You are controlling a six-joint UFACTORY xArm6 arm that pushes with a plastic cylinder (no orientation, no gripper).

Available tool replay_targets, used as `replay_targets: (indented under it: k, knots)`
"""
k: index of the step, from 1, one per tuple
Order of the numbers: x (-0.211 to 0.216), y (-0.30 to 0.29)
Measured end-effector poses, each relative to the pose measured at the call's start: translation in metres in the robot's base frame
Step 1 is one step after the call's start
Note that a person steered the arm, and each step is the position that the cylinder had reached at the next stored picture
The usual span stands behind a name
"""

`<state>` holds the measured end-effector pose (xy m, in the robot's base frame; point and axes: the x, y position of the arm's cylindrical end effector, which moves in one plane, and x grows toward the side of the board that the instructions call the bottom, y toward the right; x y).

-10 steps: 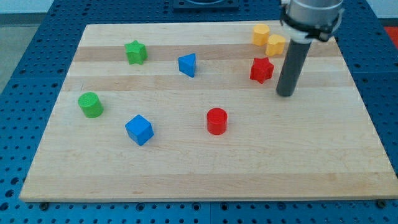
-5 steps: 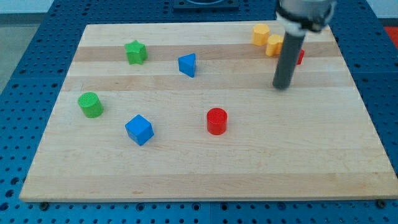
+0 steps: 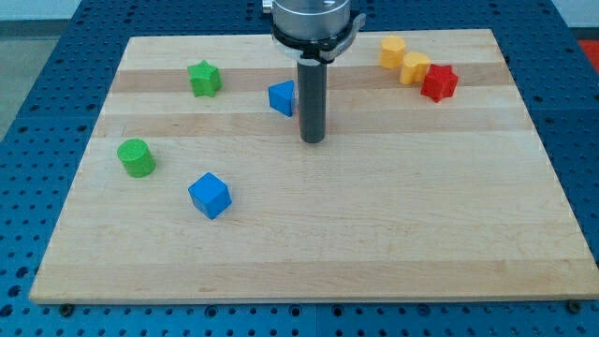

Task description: Move the red circle closer to the blue triangle

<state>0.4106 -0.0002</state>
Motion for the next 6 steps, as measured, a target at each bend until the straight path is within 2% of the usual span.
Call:
replay_targets:
  k: [3,4,5,6]
  knots:
    - [-0.004,-0.023]
    - [-0.037,-0.015]
    - [-0.043,0.005]
    - [-0.047,0.065]
